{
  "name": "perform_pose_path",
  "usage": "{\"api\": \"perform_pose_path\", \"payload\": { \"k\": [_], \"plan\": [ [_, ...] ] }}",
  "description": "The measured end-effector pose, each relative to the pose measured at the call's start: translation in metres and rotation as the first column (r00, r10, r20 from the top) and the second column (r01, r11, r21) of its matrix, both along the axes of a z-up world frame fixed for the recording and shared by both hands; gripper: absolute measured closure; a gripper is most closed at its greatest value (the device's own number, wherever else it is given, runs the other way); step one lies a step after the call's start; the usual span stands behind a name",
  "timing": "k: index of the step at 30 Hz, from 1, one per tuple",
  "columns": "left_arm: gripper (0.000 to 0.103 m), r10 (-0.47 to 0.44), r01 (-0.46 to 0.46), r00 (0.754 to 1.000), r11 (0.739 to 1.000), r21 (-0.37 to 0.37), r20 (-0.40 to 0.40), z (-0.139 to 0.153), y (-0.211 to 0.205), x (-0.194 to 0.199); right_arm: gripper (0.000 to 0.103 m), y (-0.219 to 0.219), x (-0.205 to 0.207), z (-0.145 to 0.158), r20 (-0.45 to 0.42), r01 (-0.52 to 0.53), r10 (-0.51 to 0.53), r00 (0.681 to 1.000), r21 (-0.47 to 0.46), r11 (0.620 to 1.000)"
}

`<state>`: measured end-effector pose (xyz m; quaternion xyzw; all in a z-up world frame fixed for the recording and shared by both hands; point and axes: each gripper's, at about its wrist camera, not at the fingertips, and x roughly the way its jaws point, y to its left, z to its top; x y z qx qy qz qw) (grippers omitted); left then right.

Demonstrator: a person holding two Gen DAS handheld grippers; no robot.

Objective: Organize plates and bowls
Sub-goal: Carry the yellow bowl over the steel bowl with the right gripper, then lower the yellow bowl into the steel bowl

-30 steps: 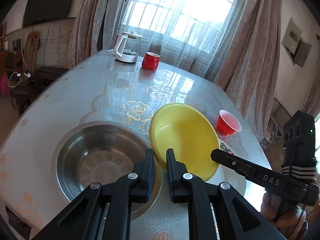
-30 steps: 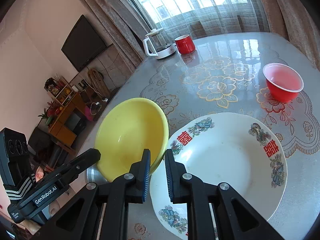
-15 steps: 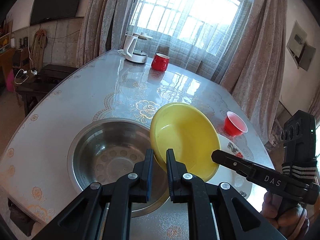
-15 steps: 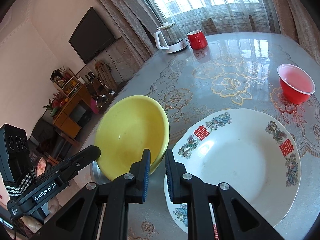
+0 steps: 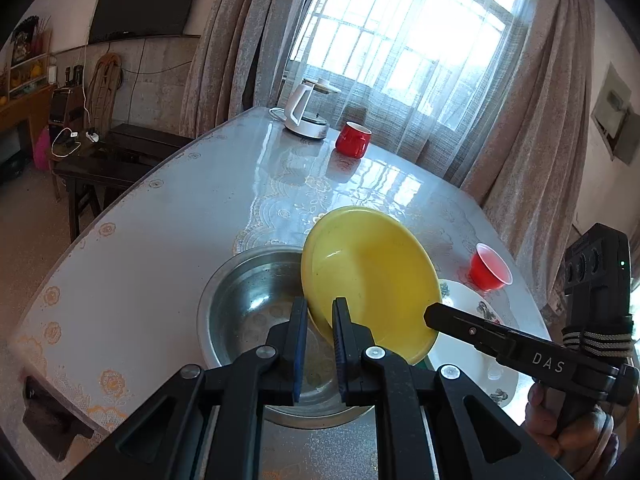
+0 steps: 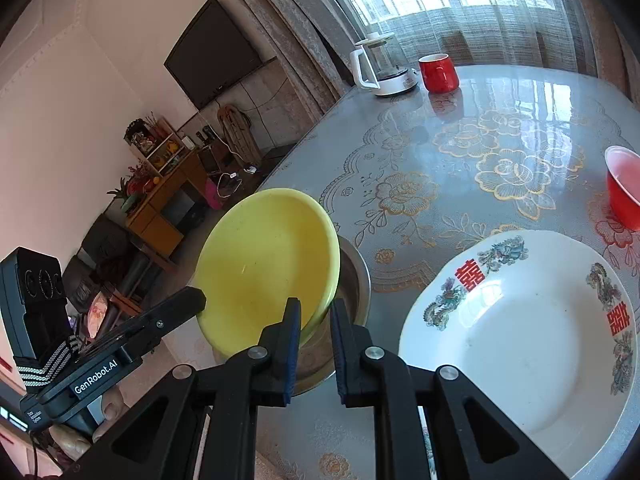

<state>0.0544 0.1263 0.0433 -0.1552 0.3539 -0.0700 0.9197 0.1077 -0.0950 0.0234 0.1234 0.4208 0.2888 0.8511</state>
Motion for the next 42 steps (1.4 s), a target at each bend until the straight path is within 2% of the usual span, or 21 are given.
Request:
{"api": "perform_pose_path", "payload": {
  "k": [9,16,20,35,42],
  "plan": [
    [0.091,0.053,-0.052,0.998,0.998,0.035,-0.045,-0.017,0.009,0.01,0.088,0.028,0.018,-0.022,-0.082,-0.05,0.046,0.996,-0.054,0.997],
    [0.091,0.058,-0.054,0.992,0.998,0.038,-0.115,-0.045,0.018,0.02,0.087,0.04,0.023,-0.039,-0.121,-0.083,0.072,0.99,-0.092,0.992],
    [0.09,0.047,-0.036,0.99,0.996,0.083,-0.135,-0.056,0.011,0.024,0.087,0.039,0.022,-0.044,-0.113,-0.085,0.072,0.991,-0.109,0.99],
    [0.091,0.057,-0.044,0.987,0.995,0.092,-0.15,-0.063,0.015,0.03,0.084,0.049,0.024,-0.045,-0.084,-0.109,0.098,0.992,-0.145,0.983],
    [0.091,0.061,-0.047,0.988,0.994,0.099,-0.145,-0.064,0.014,0.03,0.084,0.055,0.022,-0.046,-0.042,-0.109,0.103,0.994,-0.186,0.976]
  ]
}}
